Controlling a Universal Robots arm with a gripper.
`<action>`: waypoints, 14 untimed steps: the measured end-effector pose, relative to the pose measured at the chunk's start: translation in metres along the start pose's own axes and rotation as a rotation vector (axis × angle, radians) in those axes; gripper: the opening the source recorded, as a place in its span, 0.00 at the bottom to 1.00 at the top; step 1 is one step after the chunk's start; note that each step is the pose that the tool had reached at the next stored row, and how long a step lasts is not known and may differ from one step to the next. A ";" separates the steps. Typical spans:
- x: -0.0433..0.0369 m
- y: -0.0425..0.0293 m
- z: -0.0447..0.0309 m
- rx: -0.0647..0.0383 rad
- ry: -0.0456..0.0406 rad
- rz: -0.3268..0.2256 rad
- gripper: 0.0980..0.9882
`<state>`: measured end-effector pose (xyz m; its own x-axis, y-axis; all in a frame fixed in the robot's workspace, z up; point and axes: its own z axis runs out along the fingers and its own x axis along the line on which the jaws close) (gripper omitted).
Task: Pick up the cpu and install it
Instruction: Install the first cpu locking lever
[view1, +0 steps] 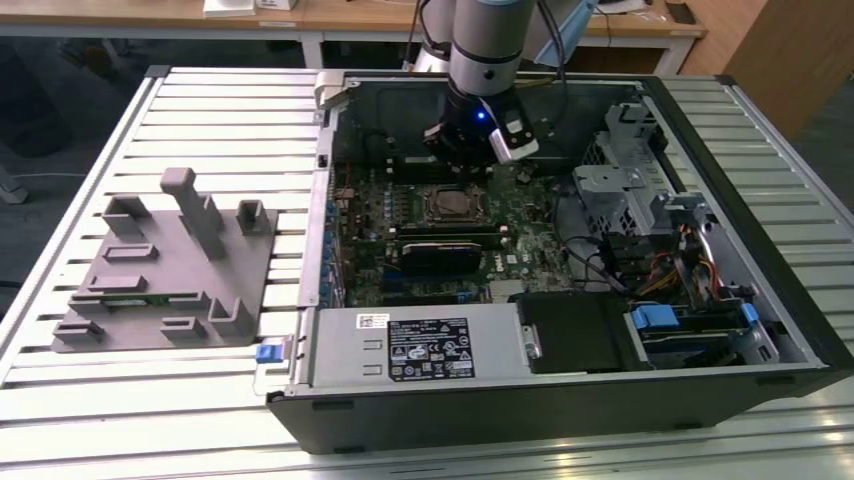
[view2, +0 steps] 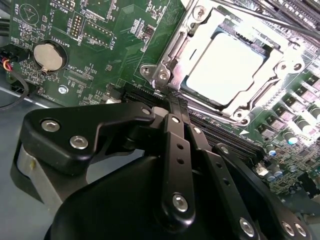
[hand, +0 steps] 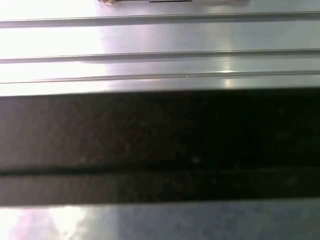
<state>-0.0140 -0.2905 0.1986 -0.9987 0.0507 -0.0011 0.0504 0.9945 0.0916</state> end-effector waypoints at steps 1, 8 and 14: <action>0.0000 0.0000 0.0000 0.000 -0.0001 0.000 0.01; 0.0000 0.0003 -0.0019 -0.001 -0.0004 0.000 0.01; -0.0001 0.0003 -0.0027 0.001 -0.0004 0.000 0.01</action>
<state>-0.0139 -0.2904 0.2014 -0.9987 0.0507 -0.0016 0.0503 0.9946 0.0903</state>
